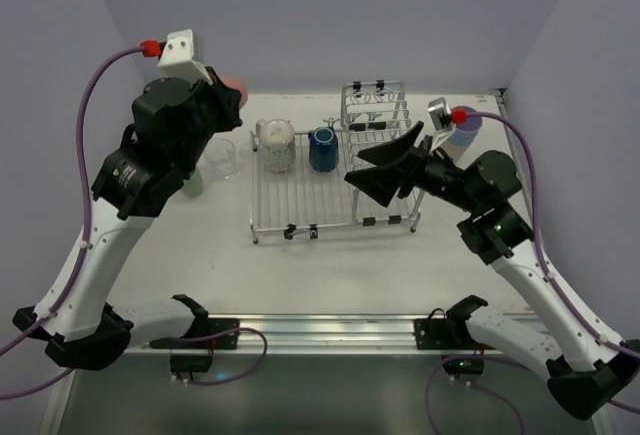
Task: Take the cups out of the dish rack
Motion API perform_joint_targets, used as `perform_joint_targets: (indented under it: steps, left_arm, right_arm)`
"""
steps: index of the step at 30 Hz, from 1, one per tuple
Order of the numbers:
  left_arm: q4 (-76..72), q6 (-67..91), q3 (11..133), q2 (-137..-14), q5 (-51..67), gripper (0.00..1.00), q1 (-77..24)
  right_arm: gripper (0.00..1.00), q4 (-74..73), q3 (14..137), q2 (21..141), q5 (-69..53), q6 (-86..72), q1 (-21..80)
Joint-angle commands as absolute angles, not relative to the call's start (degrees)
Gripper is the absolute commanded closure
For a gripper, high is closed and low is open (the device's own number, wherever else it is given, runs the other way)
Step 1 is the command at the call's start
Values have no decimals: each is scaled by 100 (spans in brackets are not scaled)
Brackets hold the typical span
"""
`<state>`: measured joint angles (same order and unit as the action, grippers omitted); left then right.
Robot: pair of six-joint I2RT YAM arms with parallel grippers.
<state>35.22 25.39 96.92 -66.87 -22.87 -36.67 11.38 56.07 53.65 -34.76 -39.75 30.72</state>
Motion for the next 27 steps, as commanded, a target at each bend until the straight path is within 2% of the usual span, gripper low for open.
perform_joint_targets:
  steps: [1,6,12,19,27]
  left_arm:
    - [5027,2232,9993,-6943,-2359,100,-2850]
    - [5422,2092,9923,-7347,-1610,100,-1401]
    - [5248,2065,9264,-7593,-941,100,-345]
    - [5001,2136,8886,-8252,-519,100,0]
    - [5010,2101,8816,-8666,-712,100,0]
  right_arm:
    - [1,18,5792,4950,-3059,-3129,3111]
    - [1,-210,5231,4395,-2971,-3076,3295]
    - [1,-299,4711,3753,-2672,-2865,3507]
    - [1,-246,4553,3674,-2803,-2865,3507]
    - [1,-273,4509,3674,-2804,-2830,3516]
